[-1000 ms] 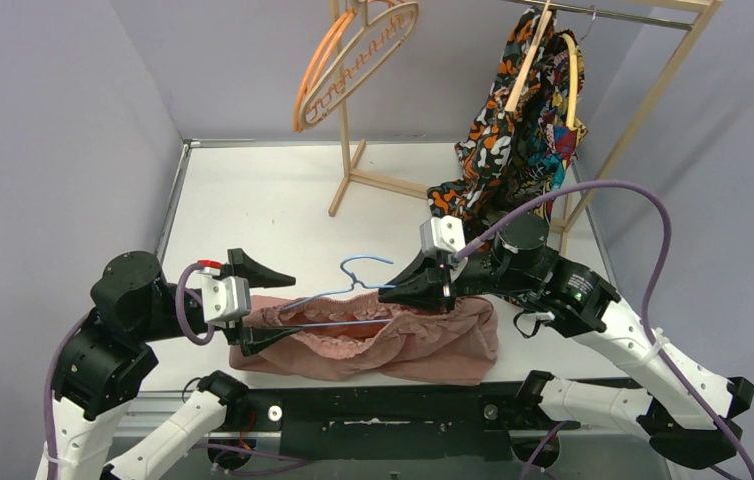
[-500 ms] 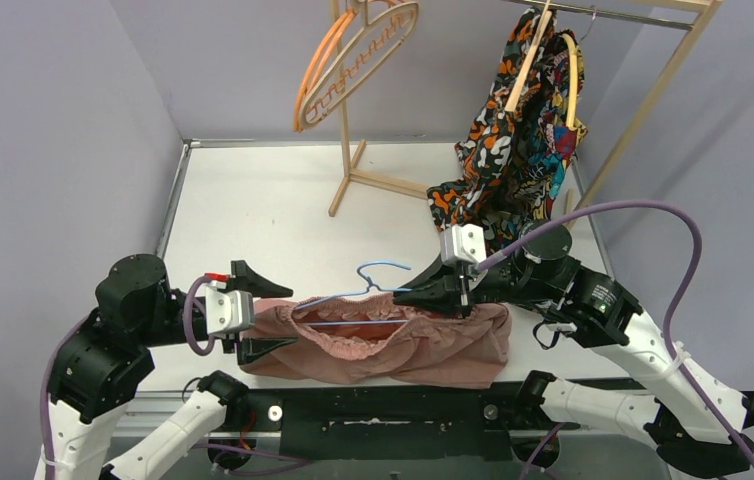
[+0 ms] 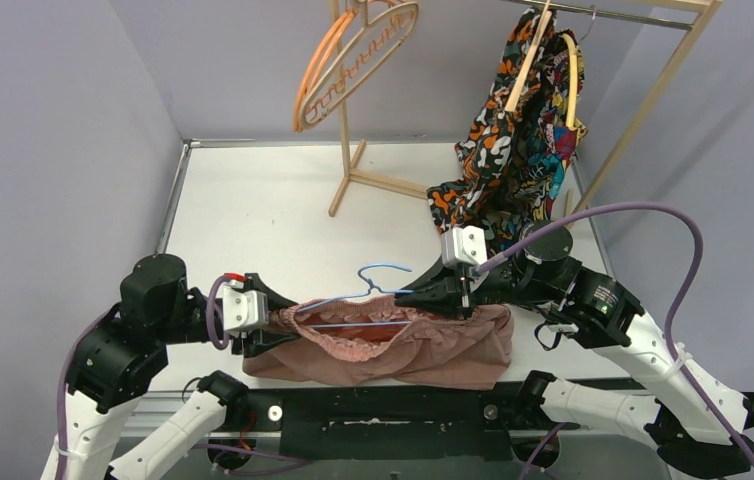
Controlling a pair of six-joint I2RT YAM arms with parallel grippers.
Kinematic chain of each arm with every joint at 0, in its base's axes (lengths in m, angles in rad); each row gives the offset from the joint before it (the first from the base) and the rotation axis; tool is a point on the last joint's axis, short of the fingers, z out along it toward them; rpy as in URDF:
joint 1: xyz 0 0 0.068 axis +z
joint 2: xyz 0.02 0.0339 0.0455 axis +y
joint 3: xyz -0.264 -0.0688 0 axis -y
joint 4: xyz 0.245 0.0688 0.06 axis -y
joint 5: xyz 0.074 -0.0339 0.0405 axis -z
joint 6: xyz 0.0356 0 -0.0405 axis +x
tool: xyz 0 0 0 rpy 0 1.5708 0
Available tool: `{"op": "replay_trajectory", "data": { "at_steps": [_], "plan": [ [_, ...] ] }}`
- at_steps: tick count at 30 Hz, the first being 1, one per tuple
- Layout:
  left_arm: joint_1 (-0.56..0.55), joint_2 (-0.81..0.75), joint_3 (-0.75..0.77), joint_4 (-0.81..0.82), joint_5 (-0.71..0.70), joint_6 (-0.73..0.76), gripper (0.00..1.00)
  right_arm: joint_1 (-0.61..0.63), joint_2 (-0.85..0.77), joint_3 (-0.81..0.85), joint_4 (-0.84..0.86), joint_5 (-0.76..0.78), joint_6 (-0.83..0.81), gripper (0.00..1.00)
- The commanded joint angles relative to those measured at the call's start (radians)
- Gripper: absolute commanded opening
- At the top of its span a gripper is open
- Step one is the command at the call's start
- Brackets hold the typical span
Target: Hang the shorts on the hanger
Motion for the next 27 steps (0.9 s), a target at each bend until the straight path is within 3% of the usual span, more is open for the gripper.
{"op": "replay_trajectory", "data": {
  "at_steps": [1, 3, 5, 7, 11, 18, 27],
  "plan": [
    [-0.005, -0.011, 0.007, 0.067, 0.06, 0.017, 0.43, 0.0, -0.022, 0.024, 0.073, -0.013, -0.008, 0.0],
    [-0.005, -0.007, 0.004, 0.076, 0.086, 0.018, 0.36, 0.0, -0.02, 0.022, 0.08, -0.014, -0.009, 0.0],
    [-0.004, -0.001, 0.002, 0.085, 0.09, 0.019, 0.15, 0.001, -0.017, 0.02, 0.088, -0.011, -0.008, 0.0],
    [-0.005, -0.001, -0.001, 0.1, 0.062, 0.011, 0.0, 0.0, -0.016, 0.014, 0.096, -0.002, -0.003, 0.0],
    [-0.005, -0.034, -0.021, 0.165, -0.01, -0.029, 0.0, 0.0, -0.027, 0.0, 0.116, 0.047, 0.022, 0.06],
    [-0.004, -0.076, -0.041, 0.271, -0.092, -0.153, 0.0, 0.0, -0.125, -0.071, 0.207, 0.219, 0.1, 0.43],
    [-0.005, -0.039, 0.014, 0.289, -0.225, -0.249, 0.0, 0.0, -0.217, -0.104, 0.218, 0.326, 0.225, 0.78]
  ]
}}
